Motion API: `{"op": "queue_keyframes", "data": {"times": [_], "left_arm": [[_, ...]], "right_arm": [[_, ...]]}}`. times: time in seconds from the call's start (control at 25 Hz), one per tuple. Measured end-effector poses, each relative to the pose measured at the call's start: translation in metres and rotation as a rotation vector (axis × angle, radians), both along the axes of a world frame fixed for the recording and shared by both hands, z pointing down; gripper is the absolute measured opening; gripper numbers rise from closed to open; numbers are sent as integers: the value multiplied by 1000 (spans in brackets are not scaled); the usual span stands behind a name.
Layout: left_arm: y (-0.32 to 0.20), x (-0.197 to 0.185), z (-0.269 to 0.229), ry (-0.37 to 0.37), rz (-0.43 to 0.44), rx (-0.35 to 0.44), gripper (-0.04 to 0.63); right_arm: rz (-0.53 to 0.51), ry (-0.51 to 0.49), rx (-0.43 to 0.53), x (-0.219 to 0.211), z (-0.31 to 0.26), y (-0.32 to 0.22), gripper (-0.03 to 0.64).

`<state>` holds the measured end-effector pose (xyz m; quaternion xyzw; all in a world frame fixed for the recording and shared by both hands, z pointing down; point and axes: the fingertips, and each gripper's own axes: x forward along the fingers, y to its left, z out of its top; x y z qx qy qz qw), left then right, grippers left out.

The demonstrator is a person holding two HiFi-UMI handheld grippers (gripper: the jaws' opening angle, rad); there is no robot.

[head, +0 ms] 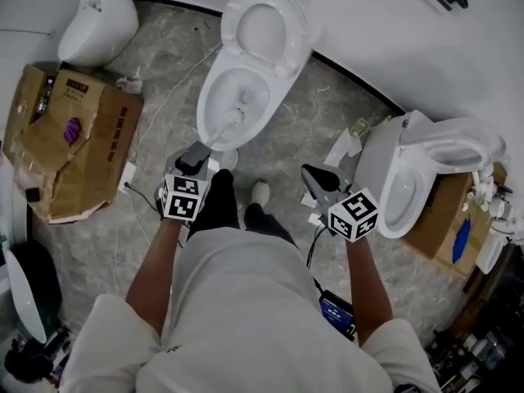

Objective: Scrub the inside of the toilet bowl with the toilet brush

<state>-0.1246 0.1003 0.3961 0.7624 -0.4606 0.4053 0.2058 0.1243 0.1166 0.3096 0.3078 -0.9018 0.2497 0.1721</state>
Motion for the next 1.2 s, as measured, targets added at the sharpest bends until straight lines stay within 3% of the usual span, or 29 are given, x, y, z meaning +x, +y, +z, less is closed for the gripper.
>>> {"op": "queue_keyframes", "data": {"times": [0.28,0.8,1.2], "left_arm": [[26,-30,-36,26,-55,67,153],[33,-59,-60,70,21,107,153],[27,-69,-65,73,65,109,153]], "right_arm": [[1,-7,9,-12,-19,21,0],[68,21,94,-43,-76,20,0],[70,54,99,-61,-78,33,0]]}}
